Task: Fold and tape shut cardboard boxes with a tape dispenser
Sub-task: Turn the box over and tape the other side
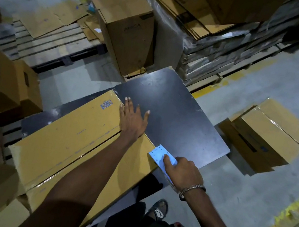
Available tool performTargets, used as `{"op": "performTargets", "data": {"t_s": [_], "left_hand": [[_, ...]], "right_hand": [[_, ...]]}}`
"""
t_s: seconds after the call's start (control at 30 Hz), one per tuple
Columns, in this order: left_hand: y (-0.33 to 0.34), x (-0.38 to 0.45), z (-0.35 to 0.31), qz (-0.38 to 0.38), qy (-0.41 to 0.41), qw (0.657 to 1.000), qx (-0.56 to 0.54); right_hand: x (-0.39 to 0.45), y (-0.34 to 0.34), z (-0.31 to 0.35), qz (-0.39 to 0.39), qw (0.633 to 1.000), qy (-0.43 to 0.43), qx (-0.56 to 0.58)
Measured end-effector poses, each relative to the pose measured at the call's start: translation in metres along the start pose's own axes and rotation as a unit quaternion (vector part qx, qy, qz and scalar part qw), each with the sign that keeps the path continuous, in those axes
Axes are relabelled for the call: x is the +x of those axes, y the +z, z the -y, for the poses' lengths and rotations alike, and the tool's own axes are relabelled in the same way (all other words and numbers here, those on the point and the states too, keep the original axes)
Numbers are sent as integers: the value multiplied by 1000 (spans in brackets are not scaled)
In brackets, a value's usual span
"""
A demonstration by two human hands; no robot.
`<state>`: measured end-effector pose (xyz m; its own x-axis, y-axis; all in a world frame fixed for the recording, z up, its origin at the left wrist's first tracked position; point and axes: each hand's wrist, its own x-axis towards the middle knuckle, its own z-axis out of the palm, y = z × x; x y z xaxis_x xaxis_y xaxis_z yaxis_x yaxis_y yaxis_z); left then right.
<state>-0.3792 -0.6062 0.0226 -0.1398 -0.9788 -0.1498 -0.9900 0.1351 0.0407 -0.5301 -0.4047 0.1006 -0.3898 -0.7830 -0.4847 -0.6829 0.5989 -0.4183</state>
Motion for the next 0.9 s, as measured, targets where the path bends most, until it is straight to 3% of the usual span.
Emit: {"op": "performTargets", "data": {"t_s": [0.17,0.57,0.67,0.9], "left_hand": [[8,-36,-32,23,63,997,45],[16,-34,-30,8,47,998,48],[17,-34,-30,10,50,997,52],[18,-34,-31,16,54,996,67]], "right_hand": [[2,8,-4,11,1000,1,3],[-16,-9,-32,45,997,-34,-52],[-28,-14,-54,41,999,-3,0],[-18,10,-68,49,999,15,1]]}}
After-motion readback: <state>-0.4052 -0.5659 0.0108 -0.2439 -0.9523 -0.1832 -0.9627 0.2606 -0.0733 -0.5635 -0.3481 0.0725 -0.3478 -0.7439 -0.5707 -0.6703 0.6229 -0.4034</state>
